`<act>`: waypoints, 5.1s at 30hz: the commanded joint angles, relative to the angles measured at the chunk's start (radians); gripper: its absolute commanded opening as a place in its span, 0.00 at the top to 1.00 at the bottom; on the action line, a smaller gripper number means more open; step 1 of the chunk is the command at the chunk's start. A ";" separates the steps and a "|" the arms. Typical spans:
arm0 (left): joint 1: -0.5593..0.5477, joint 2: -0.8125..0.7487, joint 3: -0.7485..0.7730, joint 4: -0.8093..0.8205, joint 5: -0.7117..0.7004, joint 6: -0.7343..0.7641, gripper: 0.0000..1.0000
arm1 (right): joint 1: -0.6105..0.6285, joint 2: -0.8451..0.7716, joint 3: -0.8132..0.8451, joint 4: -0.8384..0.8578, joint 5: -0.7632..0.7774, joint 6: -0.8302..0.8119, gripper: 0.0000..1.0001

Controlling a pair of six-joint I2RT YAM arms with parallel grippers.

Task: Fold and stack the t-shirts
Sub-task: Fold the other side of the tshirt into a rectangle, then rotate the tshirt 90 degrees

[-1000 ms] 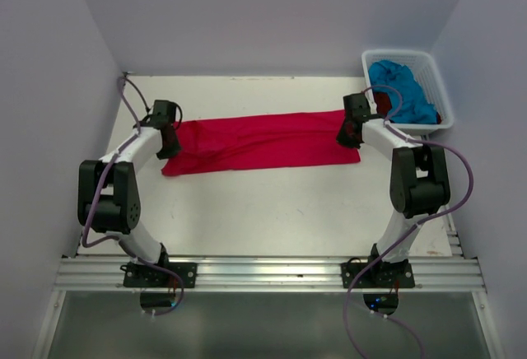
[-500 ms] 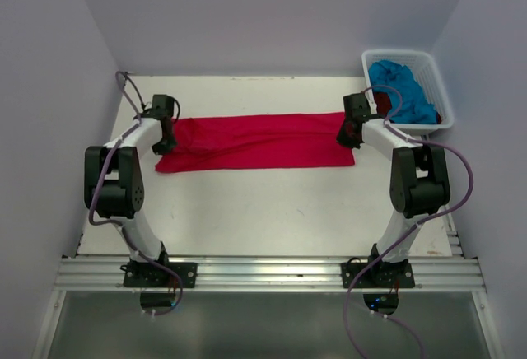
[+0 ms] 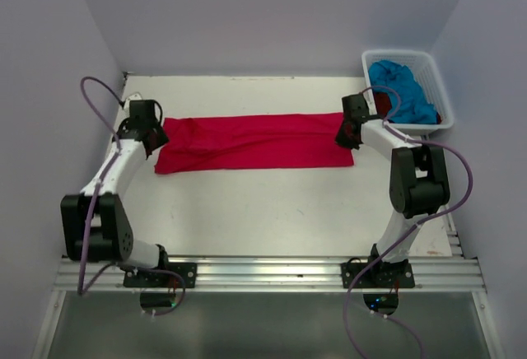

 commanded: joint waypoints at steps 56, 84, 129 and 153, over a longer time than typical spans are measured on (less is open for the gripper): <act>0.015 0.703 0.471 0.071 0.526 -0.125 1.00 | 0.722 -0.417 -0.522 -0.298 -0.392 0.158 1.00; -0.004 0.560 0.369 0.080 0.517 -0.080 1.00 | 0.581 -0.025 -0.016 -0.417 0.329 0.020 1.00; -0.150 0.749 0.956 0.008 0.657 0.056 0.66 | 1.194 -0.091 0.174 -0.373 0.092 0.010 0.82; -0.123 -0.220 0.097 -0.007 0.448 0.026 0.33 | 0.353 0.625 1.244 -0.328 -0.480 -0.133 0.43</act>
